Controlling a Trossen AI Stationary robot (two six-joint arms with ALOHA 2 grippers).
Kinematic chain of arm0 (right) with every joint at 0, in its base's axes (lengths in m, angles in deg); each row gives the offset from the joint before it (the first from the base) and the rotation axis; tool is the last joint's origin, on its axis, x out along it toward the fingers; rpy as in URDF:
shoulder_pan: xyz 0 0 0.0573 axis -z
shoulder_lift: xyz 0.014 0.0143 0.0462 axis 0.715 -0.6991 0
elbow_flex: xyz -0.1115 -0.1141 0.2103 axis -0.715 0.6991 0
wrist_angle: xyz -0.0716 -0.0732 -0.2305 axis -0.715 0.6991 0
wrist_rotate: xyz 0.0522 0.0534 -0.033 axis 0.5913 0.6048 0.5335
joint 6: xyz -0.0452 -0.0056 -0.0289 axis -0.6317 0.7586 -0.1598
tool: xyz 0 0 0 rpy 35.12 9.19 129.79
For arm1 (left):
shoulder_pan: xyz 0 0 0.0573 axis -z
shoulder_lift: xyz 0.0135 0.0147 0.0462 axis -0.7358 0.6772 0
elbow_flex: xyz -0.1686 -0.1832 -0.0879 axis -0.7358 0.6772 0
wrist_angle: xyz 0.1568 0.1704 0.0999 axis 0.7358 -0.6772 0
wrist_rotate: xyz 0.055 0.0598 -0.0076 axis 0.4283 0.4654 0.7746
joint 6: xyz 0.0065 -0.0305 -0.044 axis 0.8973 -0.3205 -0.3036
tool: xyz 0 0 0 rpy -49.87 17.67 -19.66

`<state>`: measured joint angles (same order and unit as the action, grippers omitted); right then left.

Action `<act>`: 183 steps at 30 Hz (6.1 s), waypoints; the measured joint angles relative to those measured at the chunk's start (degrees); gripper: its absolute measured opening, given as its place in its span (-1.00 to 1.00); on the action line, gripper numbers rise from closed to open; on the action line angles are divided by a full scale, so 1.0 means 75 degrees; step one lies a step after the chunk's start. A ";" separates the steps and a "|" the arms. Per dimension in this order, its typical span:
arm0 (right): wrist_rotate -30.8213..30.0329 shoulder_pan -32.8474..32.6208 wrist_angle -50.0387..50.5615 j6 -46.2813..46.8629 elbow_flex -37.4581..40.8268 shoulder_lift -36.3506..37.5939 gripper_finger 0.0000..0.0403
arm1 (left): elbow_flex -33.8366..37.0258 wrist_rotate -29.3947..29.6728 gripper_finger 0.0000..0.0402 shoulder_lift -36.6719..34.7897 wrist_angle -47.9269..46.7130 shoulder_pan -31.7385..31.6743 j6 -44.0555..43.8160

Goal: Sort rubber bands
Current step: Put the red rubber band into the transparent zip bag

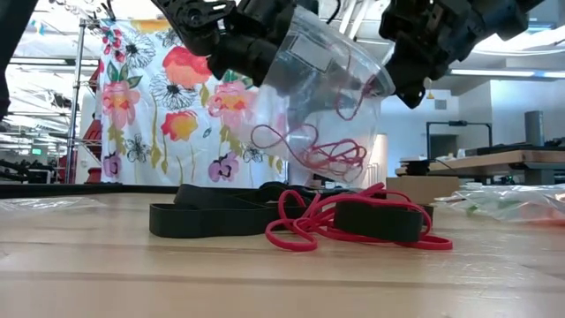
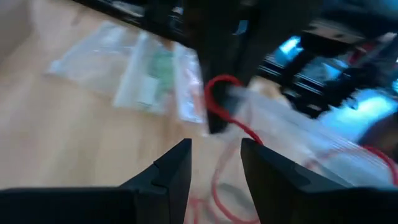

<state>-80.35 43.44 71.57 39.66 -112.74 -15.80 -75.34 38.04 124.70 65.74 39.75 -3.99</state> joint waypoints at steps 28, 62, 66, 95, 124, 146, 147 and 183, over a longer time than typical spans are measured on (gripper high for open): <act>-0.0018 0.0004 0.0383 0.0006 0.0000 0.0000 -0.94 | -0.0705 0.0902 -0.32 0.0001 -0.0951 -0.0142 0.0717; -0.0012 0.0011 0.0196 0.0004 0.0000 0.0000 -0.94 | -0.0693 0.1906 -0.32 -0.0011 -0.2741 0.0598 0.0371; -0.0012 0.0013 0.0152 0.0003 0.0000 0.0000 -0.94 | -0.0693 0.2150 -0.32 -0.0011 -0.2498 0.0586 0.0371; -0.0018 0.0056 0.0222 0.0004 0.0000 0.0000 -0.94 | -0.1874 0.0520 -0.32 0.0004 -0.2095 0.0452 0.0753; -0.0018 0.0056 0.0742 0.0009 0.0000 -0.0003 -0.94 | -0.2808 0.2296 -0.32 -0.0093 -0.5680 0.0532 0.2464; -0.0015 0.0056 0.0468 0.0012 0.0000 -0.0003 -0.94 | -0.2730 0.3004 -0.32 0.0106 -0.4917 0.1343 0.2608; -0.0014 0.0056 0.0376 0.0012 0.0000 -0.0003 -0.94 | -0.2730 0.3027 -0.32 0.0106 -0.4916 0.1344 0.2563; -0.0015 0.0062 0.0357 0.0286 -0.0003 -0.0002 -0.94 | -0.3374 0.5904 -1.00 0.0100 -0.4842 0.1618 0.3374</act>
<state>-80.46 43.91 74.25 41.80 -112.76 -15.82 -100.65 82.32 125.45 29.43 51.89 21.32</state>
